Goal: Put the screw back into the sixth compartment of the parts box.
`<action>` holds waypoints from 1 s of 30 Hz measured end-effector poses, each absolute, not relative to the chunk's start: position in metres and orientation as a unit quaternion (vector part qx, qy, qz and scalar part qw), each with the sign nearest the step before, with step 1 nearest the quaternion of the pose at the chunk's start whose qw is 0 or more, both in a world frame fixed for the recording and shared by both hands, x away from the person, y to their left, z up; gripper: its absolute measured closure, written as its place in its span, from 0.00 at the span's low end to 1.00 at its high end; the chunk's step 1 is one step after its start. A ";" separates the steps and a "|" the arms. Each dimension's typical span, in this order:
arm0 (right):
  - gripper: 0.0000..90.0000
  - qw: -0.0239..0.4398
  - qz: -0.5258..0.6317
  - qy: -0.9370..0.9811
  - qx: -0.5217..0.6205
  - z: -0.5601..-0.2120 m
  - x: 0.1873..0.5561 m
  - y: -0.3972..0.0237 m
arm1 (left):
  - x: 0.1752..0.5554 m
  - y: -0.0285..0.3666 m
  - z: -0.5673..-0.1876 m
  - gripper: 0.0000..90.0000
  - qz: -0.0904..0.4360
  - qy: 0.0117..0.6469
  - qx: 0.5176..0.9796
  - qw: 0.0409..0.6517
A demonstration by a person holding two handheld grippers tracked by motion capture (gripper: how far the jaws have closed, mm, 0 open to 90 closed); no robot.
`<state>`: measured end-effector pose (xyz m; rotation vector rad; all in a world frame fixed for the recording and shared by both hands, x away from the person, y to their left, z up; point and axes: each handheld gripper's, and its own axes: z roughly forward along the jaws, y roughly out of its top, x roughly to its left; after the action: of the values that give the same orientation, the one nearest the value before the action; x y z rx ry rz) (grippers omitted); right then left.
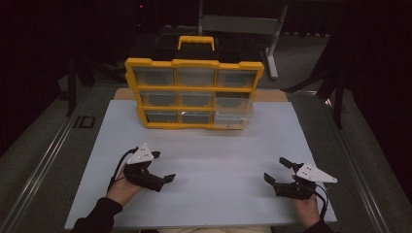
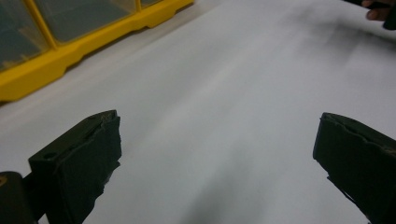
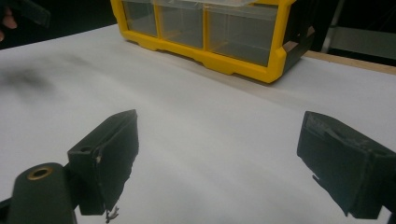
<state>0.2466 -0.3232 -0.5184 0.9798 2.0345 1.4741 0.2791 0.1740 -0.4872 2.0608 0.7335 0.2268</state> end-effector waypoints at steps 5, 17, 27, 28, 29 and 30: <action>0.14 0.220 0.532 0.736 0.354 -0.519 0.247 -0.323 | 0.270 0.186 -0.492 0.02 0.090 0.304 0.822 0.472; 0.14 0.221 0.532 0.737 0.353 -0.519 0.247 -0.323 | 0.256 0.206 -0.507 0.03 0.095 0.340 0.799 0.487; 0.14 0.222 0.533 0.736 0.354 -0.518 0.247 -0.324 | 0.249 0.213 -0.516 0.03 0.120 0.362 0.784 0.490; 0.14 0.222 0.532 0.736 0.354 -0.518 0.247 -0.324 | 0.249 0.213 -0.517 0.03 0.119 0.364 0.784 0.489; 0.14 0.222 0.533 0.736 0.354 -0.518 0.247 -0.324 | 0.248 0.213 -0.518 0.03 0.116 0.366 0.783 0.490; 0.14 0.222 0.533 0.736 0.354 -0.518 0.247 -0.324 | 0.248 0.214 -0.519 0.03 0.117 0.367 0.783 0.489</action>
<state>0.2468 -0.3240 -0.5181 0.9774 2.0342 1.4726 0.2484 0.2142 -0.5193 1.9022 0.8914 0.2838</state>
